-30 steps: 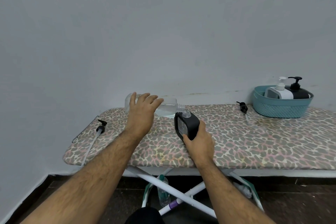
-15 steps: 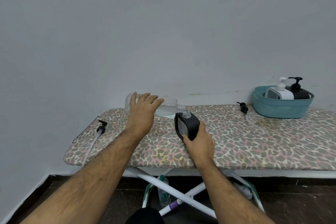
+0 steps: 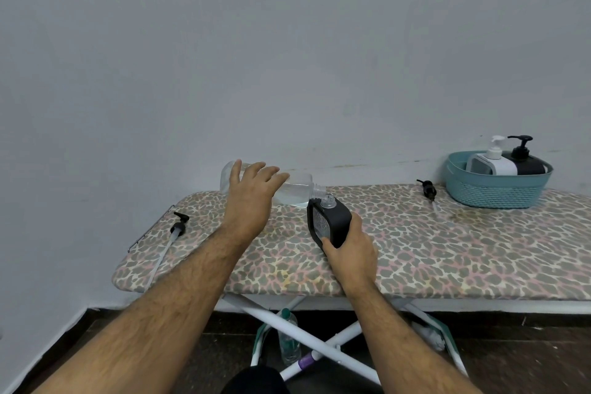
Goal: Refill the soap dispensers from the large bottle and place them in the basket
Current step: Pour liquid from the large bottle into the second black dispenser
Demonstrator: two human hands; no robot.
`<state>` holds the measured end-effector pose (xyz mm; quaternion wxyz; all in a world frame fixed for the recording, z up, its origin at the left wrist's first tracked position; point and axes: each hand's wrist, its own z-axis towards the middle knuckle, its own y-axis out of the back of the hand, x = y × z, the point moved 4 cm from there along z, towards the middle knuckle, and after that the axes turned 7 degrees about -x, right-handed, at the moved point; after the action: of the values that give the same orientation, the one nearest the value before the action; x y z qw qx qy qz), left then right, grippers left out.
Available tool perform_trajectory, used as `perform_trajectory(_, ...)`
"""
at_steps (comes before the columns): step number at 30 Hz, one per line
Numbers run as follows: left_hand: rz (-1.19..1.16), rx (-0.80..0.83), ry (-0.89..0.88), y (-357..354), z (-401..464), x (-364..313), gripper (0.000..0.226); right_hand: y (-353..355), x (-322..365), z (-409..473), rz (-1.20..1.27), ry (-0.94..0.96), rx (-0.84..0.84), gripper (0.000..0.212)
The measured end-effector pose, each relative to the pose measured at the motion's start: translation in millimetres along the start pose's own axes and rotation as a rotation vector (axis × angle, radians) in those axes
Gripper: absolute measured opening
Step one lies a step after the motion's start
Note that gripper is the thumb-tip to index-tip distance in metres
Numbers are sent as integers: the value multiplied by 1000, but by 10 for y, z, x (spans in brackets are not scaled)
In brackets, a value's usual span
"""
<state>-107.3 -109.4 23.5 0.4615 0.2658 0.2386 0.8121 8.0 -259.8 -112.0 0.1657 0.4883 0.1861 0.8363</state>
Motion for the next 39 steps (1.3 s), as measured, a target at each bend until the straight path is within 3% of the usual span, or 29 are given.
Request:
perform_trajectory(30, 18, -12, -52, 9, 84, -4, 72, -11, -25, 7, 6, -3, 6, 68)
perform_trajectory(39, -34, 16, 76, -109, -100, 26, 74, -18, -15, 3, 23, 2, 10, 66)
